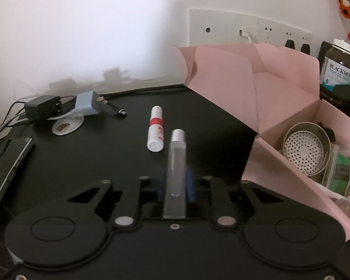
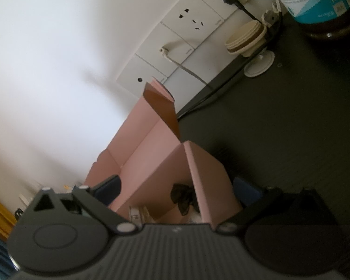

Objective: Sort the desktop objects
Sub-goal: 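Close the left tool around the clear tube and lift it, then carry the clear tube over the pink box with the left tool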

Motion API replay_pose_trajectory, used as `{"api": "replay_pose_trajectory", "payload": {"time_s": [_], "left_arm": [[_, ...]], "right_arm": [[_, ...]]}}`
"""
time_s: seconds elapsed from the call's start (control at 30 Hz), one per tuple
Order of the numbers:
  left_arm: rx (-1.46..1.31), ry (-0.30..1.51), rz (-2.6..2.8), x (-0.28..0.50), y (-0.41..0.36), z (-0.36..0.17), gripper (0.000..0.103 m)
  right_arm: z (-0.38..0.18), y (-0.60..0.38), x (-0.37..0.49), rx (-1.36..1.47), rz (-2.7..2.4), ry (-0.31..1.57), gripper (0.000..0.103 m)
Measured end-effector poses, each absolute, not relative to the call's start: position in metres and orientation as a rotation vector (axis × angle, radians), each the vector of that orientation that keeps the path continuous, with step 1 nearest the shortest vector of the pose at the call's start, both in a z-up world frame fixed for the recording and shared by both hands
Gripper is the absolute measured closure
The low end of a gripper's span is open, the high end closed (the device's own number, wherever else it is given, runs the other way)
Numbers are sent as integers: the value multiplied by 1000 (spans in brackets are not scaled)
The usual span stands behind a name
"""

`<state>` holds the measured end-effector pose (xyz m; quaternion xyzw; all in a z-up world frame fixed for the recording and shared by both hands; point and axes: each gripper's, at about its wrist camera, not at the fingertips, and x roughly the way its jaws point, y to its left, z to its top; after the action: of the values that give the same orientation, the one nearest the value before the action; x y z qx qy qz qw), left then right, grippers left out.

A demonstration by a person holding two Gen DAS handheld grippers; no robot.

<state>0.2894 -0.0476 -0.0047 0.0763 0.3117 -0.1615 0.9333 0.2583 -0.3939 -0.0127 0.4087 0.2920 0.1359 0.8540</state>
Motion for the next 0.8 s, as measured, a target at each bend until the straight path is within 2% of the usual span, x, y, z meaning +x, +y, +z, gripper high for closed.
{"api": "replay_pose_trajectory", "payload": {"time_s": [0.3,0.53,0.8], "left_arm": [[217,591,-242,262,-52,-7,87],[150,606,-200,241,-37,-2,87],[100,567,-255,225,-33,37,87]], "right_arm": [[-13,-400,259,892,302,615,1],[-14,-410,258,954,300,596,1],[-15,-417,258,1005,297,587,1]]}}
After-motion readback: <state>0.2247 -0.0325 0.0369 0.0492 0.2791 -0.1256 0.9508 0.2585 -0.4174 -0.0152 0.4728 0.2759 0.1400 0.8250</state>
